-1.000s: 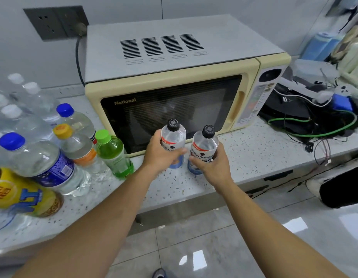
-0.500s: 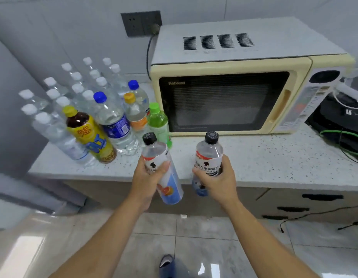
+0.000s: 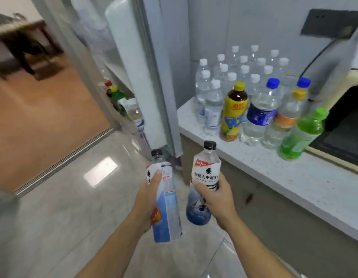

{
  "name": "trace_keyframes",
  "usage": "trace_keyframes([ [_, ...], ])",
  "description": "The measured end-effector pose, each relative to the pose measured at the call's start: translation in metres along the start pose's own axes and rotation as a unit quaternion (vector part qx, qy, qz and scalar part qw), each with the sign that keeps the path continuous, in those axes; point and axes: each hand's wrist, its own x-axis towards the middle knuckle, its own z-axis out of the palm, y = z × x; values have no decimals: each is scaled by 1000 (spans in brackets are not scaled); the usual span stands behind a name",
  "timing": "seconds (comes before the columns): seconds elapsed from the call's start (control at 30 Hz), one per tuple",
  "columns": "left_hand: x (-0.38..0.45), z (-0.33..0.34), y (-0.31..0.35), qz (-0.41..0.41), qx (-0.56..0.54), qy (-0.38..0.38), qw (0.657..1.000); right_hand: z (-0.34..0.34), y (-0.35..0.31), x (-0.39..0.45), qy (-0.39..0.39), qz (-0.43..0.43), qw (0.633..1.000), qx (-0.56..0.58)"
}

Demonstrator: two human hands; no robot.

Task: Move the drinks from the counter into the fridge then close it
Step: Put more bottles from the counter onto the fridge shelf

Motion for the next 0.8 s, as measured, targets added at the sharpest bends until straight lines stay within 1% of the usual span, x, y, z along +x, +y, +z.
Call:
trace_keyframes([
  [0.1, -8, -75, 5, -42, -78, 15, 996, 70, 5, -7, -41, 24, 999, -2],
  [0.2, -17, -152, 6, -26, -129, -10, 991, 142, 12, -20, -68, 41, 997, 1],
  [0.27, -24, -199, 10, -10, -145, -8, 989, 188, 18, -29, -83, 59, 995, 5],
  [0.33, -30, -243, 15, 7, -151, 3, 989, 234, 24, -38, -99, 77, 992, 8],
  [0.47, -33, -321, 26, 57, -127, 47, 989, 318, 36, -50, -131, 102, 986, 6],
  [0.57, -29, -371, 28, 66, -144, 76, 984, 369, 41, -52, -149, 103, 983, -10],
  [0.7, -12, -424, 36, 87, -157, 130, 975, 427, 48, -40, -188, 109, 976, -32],
  [0.8, 11, -456, 48, 97, -150, 159, 971, 468, 52, -19, -202, 108, 973, -39],
])
